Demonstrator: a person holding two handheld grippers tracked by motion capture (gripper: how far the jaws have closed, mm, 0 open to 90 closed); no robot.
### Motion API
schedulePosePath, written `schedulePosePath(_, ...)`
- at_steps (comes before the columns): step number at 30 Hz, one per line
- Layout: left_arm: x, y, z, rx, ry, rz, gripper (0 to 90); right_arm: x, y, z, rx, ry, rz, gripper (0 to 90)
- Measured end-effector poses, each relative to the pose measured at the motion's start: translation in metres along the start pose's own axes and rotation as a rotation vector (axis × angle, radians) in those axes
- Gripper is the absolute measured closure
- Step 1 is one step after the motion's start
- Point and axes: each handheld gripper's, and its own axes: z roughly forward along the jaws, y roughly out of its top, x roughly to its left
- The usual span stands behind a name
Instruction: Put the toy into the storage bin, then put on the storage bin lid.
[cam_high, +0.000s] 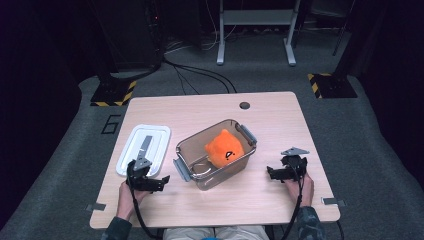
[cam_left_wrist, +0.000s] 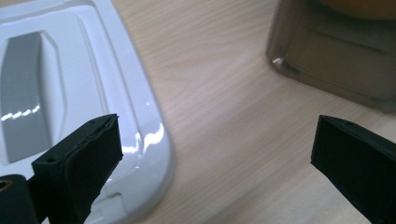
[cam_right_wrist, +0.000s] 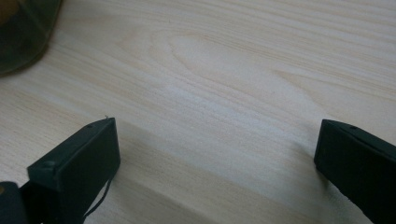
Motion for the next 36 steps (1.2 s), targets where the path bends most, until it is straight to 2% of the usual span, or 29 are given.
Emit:
schedulePosePath(2,0.003,0.001,-0.001,-0.003,0.004,-0.001,2.4,0.0,0.0,0.0,0.0,0.0,0.0,0.0)
schedulePosePath(4,0.012,0.004,-0.004,-0.012,0.008,-0.027,2.5,0.0,0.0,0.0,0.0,0.0,0.0,0.0)
schedulePosePath(9,0.025,0.01,-0.009,-0.022,0.021,-0.057,2.6,0.0,0.0,0.0,-0.001,0.0,0.001,0.0)
schedulePosePath(20,0.042,0.023,-0.01,-0.031,0.053,-0.057,3.6,0.0,0.0,0.0,-0.002,-0.001,0.004,0.0)
schedulePosePath(23,0.05,0.031,-0.007,-0.018,0.068,-0.048,3.5,0.0,0.0,0.0,-0.004,-0.001,0.008,0.0)
schedulePosePath(27,0.062,0.04,-0.004,-0.021,0.071,-0.082,3.4,0.0,0.0,0.0,-0.004,-0.001,0.008,0.0)
schedulePosePath(34,0.07,0.053,0.005,-0.014,0.092,-0.086,3.5,0.0,0.0,0.0,-0.004,-0.001,0.009,0.0)
schedulePosePath(36,0.073,0.056,0.012,-0.009,0.084,-0.102,2.1,0.0,0.0,0.0,-0.005,0.0,0.009,0.0)
